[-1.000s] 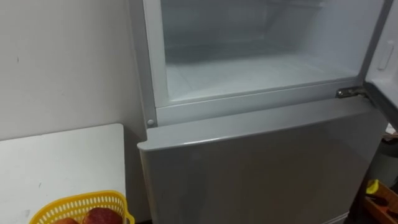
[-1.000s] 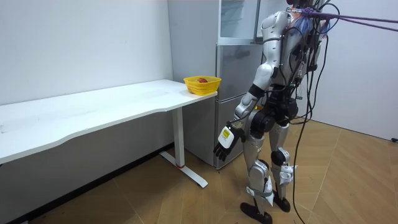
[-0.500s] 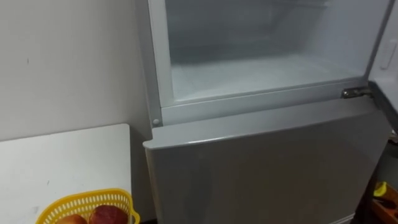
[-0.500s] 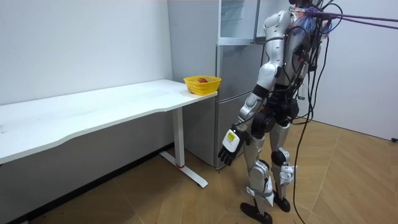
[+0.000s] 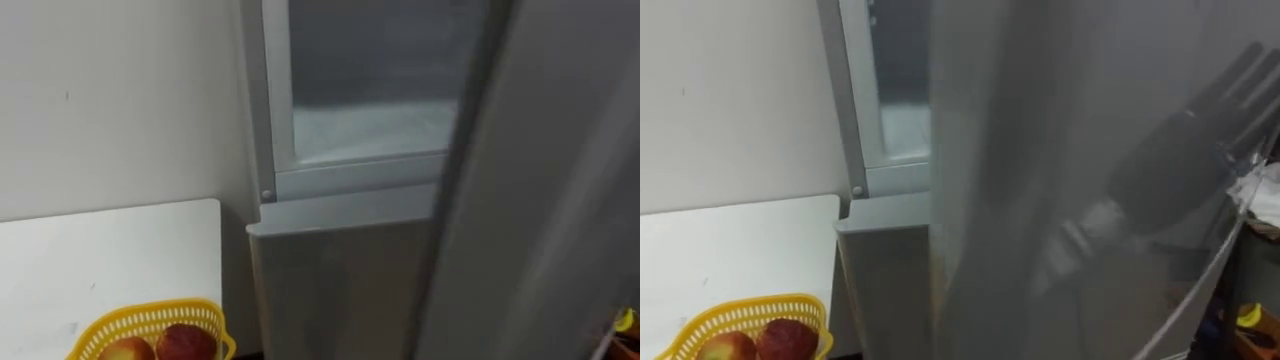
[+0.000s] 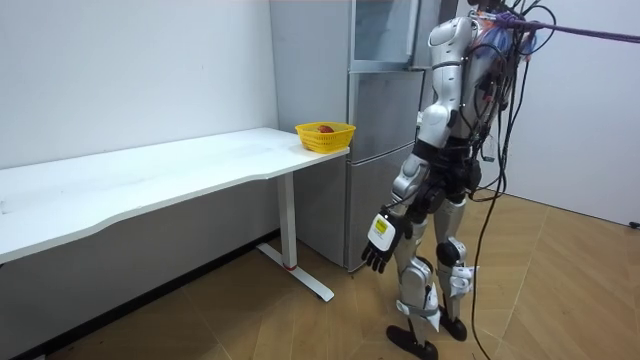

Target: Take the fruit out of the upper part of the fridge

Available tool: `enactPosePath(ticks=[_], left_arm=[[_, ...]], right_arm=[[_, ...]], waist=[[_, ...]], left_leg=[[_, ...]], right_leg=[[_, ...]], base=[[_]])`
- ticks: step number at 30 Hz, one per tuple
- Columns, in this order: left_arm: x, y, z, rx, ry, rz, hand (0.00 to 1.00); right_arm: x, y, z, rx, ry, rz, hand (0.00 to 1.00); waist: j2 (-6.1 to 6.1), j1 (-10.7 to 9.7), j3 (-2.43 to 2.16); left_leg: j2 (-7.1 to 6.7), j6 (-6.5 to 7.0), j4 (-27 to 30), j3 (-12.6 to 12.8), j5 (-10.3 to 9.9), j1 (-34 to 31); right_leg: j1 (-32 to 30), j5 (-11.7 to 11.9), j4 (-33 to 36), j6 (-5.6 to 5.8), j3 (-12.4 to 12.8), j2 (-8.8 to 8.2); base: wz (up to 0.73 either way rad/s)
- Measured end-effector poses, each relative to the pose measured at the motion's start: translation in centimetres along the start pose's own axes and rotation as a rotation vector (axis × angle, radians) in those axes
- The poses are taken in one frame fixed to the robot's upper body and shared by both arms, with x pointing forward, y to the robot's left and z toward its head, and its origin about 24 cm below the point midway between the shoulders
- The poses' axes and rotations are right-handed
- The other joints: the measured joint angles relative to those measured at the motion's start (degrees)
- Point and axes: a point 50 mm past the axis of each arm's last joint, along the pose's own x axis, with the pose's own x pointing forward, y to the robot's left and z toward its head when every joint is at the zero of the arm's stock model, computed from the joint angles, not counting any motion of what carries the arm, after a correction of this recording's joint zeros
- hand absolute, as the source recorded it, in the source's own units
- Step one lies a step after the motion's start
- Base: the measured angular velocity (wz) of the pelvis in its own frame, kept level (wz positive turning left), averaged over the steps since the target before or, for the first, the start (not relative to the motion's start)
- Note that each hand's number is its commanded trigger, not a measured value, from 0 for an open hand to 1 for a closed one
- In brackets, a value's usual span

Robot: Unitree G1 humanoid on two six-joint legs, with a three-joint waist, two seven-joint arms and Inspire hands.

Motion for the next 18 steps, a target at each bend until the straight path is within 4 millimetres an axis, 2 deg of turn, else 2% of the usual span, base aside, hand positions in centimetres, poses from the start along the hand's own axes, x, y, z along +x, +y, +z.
enactPosePath(ticks=[6, 18], left_arm=[[0.0, -0.1, 0.0, 0.009, -0.001, 0.006, 0.0], [0.0, 0.0, 0.0, 0.005, 0.0, 0.009, 0.0]], right_arm=[[0.2, 0.9, -1.0, -0.006, 0.065, 0.082, 0.0], [0.2, 1.0, -1.2, -0.038, 0.089, 0.099, 0.0]], waist=[[-0.1, 0.36, 0.0], [-0.69, 1.9, 0.08]], left_leg=[[-0.04, 0.01, -0.01, -0.27, 0.02, -0.08], [-0.13, 0.01, 0.28, -0.58, 0.03, -0.03]], right_leg=[[0.12, 0.05, -0.12, -0.08, -0.14, 0.02], [0.32, 0.04, -0.35, -0.06, -0.23, -0.13]], base=[[0.01], [0.01]])
